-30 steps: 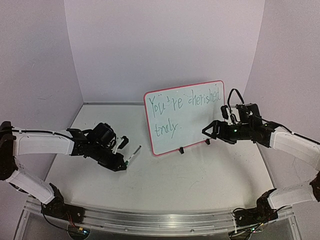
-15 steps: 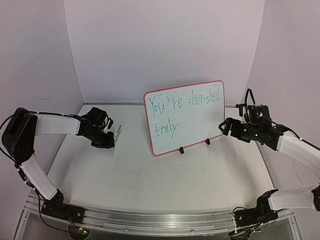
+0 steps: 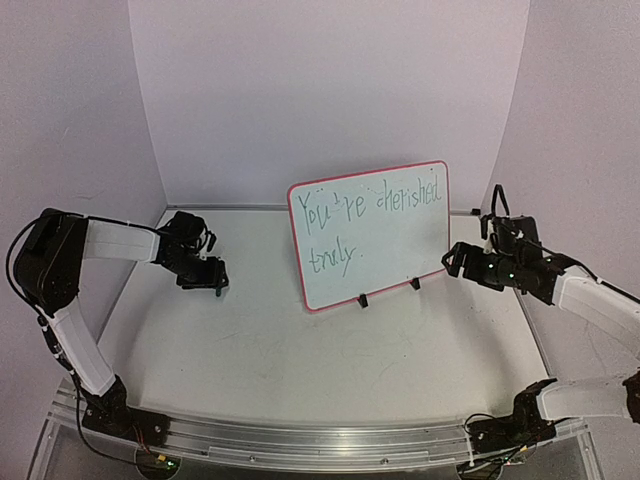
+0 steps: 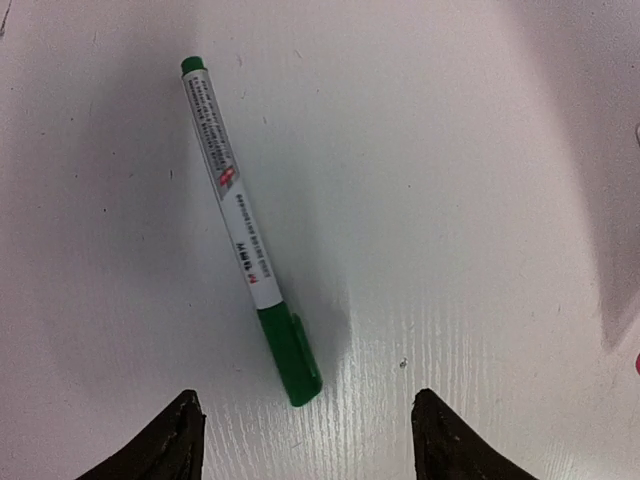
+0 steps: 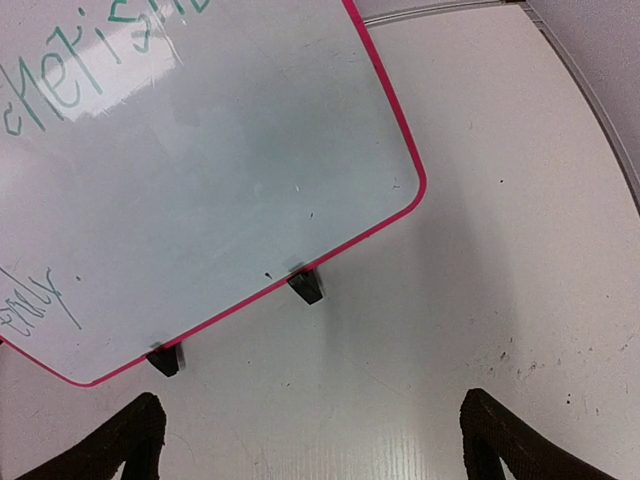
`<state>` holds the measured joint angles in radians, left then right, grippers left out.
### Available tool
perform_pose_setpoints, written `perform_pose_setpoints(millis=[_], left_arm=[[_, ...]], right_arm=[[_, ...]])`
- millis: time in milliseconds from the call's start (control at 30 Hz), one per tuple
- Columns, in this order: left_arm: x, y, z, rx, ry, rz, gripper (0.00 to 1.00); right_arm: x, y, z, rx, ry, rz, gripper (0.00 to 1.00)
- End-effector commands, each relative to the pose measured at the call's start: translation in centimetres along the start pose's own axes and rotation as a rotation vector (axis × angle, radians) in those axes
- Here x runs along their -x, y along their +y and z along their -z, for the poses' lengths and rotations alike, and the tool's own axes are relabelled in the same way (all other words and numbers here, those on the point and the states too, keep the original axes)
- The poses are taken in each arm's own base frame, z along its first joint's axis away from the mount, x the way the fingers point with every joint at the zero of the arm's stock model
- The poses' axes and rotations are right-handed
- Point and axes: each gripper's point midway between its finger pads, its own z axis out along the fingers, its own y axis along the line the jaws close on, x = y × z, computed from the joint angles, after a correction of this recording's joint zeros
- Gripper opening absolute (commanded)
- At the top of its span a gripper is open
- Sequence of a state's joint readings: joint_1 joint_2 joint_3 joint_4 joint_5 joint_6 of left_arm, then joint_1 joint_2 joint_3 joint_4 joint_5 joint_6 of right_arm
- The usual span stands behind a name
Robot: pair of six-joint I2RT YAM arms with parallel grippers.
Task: Write a sentence on the whiteboard
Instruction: Put down the whiteboard marker at the center of the board, then reset both arms
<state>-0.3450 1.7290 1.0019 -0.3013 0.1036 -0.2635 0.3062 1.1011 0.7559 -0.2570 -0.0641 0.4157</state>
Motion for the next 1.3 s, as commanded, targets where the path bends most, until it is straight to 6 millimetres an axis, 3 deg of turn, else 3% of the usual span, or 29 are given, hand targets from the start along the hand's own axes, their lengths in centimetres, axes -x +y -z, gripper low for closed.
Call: perform_pose_setpoints(millis=[0, 133, 333, 500, 700, 867, 1000, 1133, 1267], left_arm=[[2.8, -0.4, 1.6, -0.027, -0.108, 0.005, 0.84], [3.5, 0.1, 2.2, -0.019, -0.136, 0.015, 0.96], [5.8, 2.9, 3.9, 0.025, -0.237, 0.087, 0.99], [8.1, 7.2, 6.1, 0.092, -0.342, 0.180, 0.99], [10.2, 13.0, 11.2, 0.229, -0.577, 0.271, 0.99], [8.6, 15.2, 14.0, 0.378, -0.714, 0.254, 1.00], [6.7, 16.2, 14.6, 0.448, -0.756, 0.236, 0.99], [5.1, 16.3, 14.4, 0.456, -0.776, 0.215, 1.00], [4.1, 16.6, 13.4, 0.463, -0.745, 0.218, 1.00]], right_arm=[[0.4, -0.9, -0.2, -0.034, -0.019, 0.015, 0.98], [0.6, -1.4, -0.3, -0.046, -0.027, 0.025, 0.98], [1.2, -2.8, -0.5, -0.077, -0.058, 0.032, 0.98], [2.9, -4.9, -0.3, -0.114, -0.137, 0.007, 0.98], [5.7, -8.2, 1.4, -0.170, -0.339, -0.043, 0.98], [5.8, -9.8, 3.5, -0.229, -0.524, 0.000, 0.98], [4.6, -11.4, 4.1, -0.305, -0.554, 0.029, 0.98], [2.8, -12.6, 3.9, -0.353, -0.537, 0.041, 0.98], [2.3, -13.2, 4.2, -0.378, -0.545, 0.037, 0.98]])
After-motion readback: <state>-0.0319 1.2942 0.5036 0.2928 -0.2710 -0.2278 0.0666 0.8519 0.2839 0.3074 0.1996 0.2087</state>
